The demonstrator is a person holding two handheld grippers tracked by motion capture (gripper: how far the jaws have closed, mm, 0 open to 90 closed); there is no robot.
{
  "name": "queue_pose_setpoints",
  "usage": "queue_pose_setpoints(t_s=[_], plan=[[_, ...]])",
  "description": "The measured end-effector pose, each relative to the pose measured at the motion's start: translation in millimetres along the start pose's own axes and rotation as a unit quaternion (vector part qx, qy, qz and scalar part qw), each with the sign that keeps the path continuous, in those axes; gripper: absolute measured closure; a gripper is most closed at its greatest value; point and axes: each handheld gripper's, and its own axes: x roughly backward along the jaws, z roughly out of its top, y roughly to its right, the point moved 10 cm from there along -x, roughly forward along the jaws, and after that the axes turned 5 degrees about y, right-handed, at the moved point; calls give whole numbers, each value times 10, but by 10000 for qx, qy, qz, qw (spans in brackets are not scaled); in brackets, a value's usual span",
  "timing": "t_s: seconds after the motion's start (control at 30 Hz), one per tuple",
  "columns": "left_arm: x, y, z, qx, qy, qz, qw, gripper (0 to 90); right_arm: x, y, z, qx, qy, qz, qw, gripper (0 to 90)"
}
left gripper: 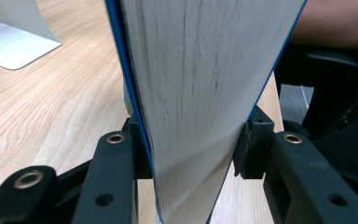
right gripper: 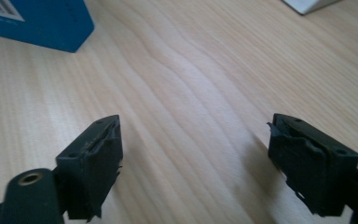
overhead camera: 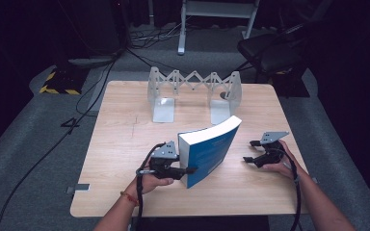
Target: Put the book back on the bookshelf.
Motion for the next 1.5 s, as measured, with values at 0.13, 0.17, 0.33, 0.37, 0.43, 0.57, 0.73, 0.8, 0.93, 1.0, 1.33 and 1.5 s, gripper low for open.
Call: queue_pose_setpoints(t_s=[0.13, 0.17, 0.33, 0.37, 0.43, 0.57, 0.73, 0.8, 0.93, 1.0, 1.33, 1.5], plan=[[37, 4, -14, -18, -58, -16, 10000, 593, -58, -157, 41, 191, -20, 229, 9996, 155], [45, 14, -18, -6, -62, 2, 10000, 592, -79, -214, 57, 265, -22, 315, 9991, 154], [109, 14, -47, -66, -80, 139, 9998, 590, -224, -523, 173, 521, -26, 706, 9961, 156], [114, 9, -53, -75, -47, 187, 9998, 589, -255, -570, 198, 564, -23, 764, 9955, 155], [114, 9, -58, -130, -29, 223, 9997, 587, -323, -644, 251, 659, -3, 861, 9941, 156], [115, 19, -67, -148, -21, 292, 9995, 580, -402, -740, 317, 789, 23, 997, 9919, 163], [128, 17, -81, -197, -13, 477, 9987, 568, -457, -845, 362, 887, 35, 1147, 9894, 175], [139, 33, -93, -195, -22, 560, 9982, 566, -489, -901, 388, 939, 57, 1203, 9883, 175], [143, 42, -104, -189, -18, 565, 9982, 565, -531, -944, 423, 1026, 60, 1254, 9868, 175], [143, 47, -105, -302, 7, 623, 9976, 565, -545, -975, 436, 1035, 75, 1299, 9861, 189], [154, 47, -142, -584, -104, 1003, 9932, 529, -537, -995, 458, 1006, 197, 1324, 9859, 320], [153, 52, -195, -664, -104, 1161, 9910, 513, -509, -991, 444, 1014, 234, 1279, 9863, 365]])
